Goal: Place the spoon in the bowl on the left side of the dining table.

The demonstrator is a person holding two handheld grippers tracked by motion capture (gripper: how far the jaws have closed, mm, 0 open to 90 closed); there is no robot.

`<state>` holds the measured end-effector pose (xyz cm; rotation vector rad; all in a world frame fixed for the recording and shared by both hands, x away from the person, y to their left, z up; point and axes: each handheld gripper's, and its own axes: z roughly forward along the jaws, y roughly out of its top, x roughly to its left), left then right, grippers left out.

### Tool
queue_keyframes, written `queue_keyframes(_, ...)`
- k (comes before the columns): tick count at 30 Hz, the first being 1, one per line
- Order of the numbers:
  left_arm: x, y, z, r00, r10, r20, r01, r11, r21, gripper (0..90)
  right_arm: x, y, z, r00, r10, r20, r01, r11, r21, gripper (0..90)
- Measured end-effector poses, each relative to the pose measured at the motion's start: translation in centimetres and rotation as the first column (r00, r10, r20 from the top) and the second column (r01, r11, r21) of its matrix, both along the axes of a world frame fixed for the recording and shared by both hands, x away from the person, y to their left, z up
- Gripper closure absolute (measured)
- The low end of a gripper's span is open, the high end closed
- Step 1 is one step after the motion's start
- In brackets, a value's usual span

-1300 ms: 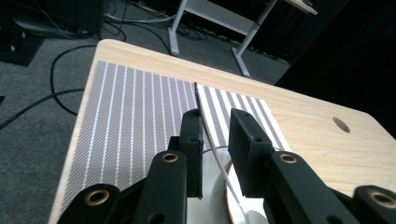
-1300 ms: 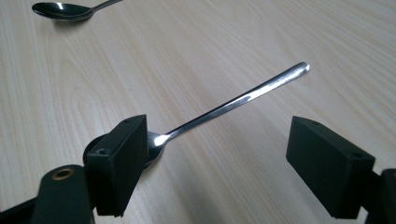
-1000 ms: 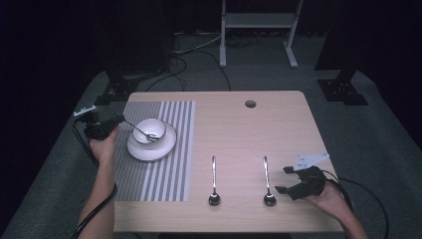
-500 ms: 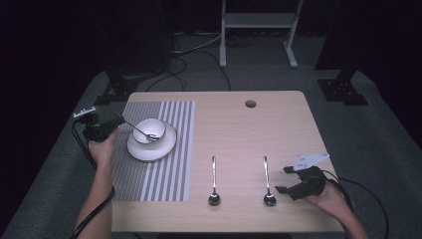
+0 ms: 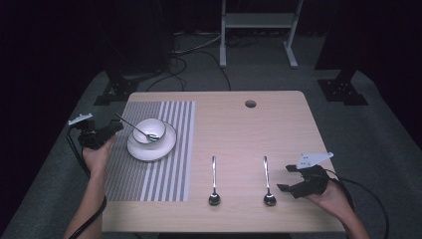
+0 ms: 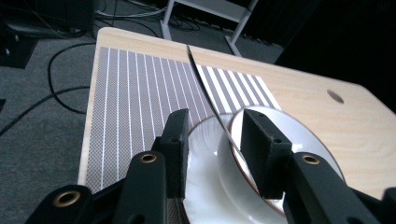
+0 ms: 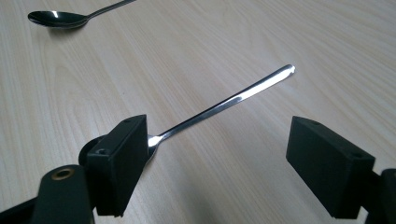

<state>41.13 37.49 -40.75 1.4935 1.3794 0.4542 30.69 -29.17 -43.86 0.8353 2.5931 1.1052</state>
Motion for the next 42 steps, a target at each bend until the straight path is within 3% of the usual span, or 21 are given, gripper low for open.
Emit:
queue_keyframes(13, -2.1, -1.2, 0.5, 0.9963, -0.084, 0.018, 0.083, 0.9954, 0.049, 50.4, 0.1, -0.4, 0.0, 0.9998, -0.019, -0.005, 0.019, 0.9998, 0.005, 19.6)
queue_keyframes(19, -2.9, -2.4, 0.7, 0.9936, -0.112, 0.017, 0.110, 0.9884, 0.105, 39.6, 0.1, -0.6, 0.0, 0.9997, -0.026, -0.005, 0.026, 0.9996, 0.007, 19.6)
queue_keyframes(27, -3.5, -3.5, 0.8, 0.9875, -0.155, 0.026, 0.152, 0.9834, 0.099, 29.2, 0.1, -0.5, -0.1, 0.9996, -0.026, -0.008, 0.026, 0.9996, 0.003, 19.5)
queue_keyframes(31, -3.9, -4.0, 0.7, 0.9833, -0.179, 0.030, 0.177, 0.9821, 0.065, 26.8, 0.1, -0.5, 0.0, 0.9996, -0.028, -0.006, 0.028, 0.9996, 0.008, 19.6)
queue_keyframes(35, -4.2, -4.9, 0.6, 0.9793, -0.201, 0.021, 0.199, 0.9767, 0.081, 22.9, 0.1, -0.7, -0.1, 0.9996, -0.026, -0.007, 0.026, 0.9996, 0.005, 19.6)
queue_keyframes(42, -4.5, -6.3, 1.0, 0.9665, -0.256, 0.018, 0.253, 0.9614, 0.109, 16.3, 0.1, -0.7, -0.2, 0.9995, -0.029, -0.015, 0.029, 0.9996, 0.003, 19.6)
